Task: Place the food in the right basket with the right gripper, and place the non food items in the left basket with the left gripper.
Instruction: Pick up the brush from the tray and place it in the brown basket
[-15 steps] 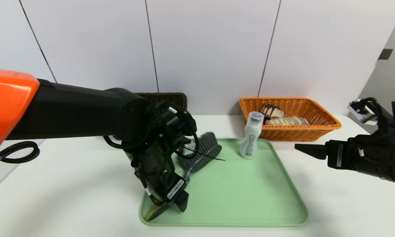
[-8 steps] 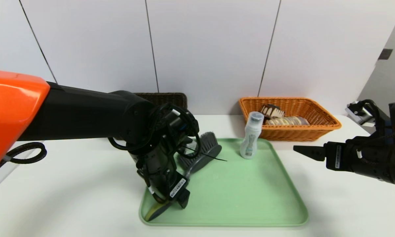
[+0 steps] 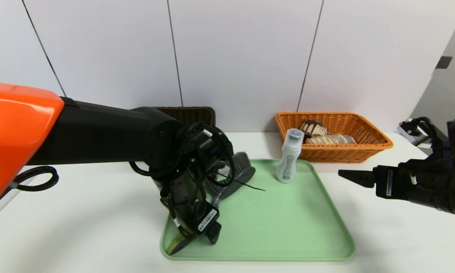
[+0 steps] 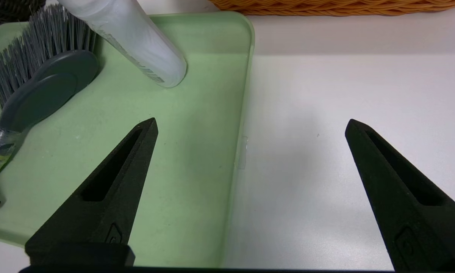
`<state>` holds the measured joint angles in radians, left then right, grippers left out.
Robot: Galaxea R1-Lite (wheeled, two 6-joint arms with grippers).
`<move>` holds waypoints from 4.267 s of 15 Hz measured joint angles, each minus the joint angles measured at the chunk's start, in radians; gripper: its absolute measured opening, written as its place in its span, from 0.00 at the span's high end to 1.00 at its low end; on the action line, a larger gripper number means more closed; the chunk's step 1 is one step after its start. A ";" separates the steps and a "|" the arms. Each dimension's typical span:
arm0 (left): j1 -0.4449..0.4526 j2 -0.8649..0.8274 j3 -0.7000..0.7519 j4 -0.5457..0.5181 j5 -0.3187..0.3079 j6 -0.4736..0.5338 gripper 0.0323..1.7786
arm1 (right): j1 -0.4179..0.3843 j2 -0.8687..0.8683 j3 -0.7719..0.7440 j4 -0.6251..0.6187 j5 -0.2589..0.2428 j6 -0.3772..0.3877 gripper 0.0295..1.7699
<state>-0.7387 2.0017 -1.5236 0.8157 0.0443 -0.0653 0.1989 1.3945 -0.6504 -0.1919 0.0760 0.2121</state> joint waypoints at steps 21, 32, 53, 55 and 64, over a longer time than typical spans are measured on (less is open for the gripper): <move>-0.013 0.004 -0.020 0.004 -0.003 -0.005 0.77 | 0.001 -0.023 0.022 0.000 0.000 -0.005 0.03; -0.055 -0.064 -0.096 0.040 -0.009 -0.011 0.77 | 0.001 -0.059 0.051 0.000 -0.001 -0.007 0.03; -0.039 -0.511 -0.123 0.141 -0.007 -0.081 0.77 | 0.001 -0.139 0.100 0.004 -0.027 -0.001 0.03; -0.002 -0.559 -0.125 0.139 -0.007 -0.044 0.77 | 0.000 -0.144 0.105 0.005 -0.027 -0.001 0.03; 0.395 -0.603 -0.119 0.079 -0.006 0.361 0.77 | 0.000 -0.164 0.140 0.011 -0.061 -0.003 0.03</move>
<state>-0.3438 1.3985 -1.6423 0.8951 0.0383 0.2953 0.1991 1.2306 -0.5109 -0.1809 0.0153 0.2091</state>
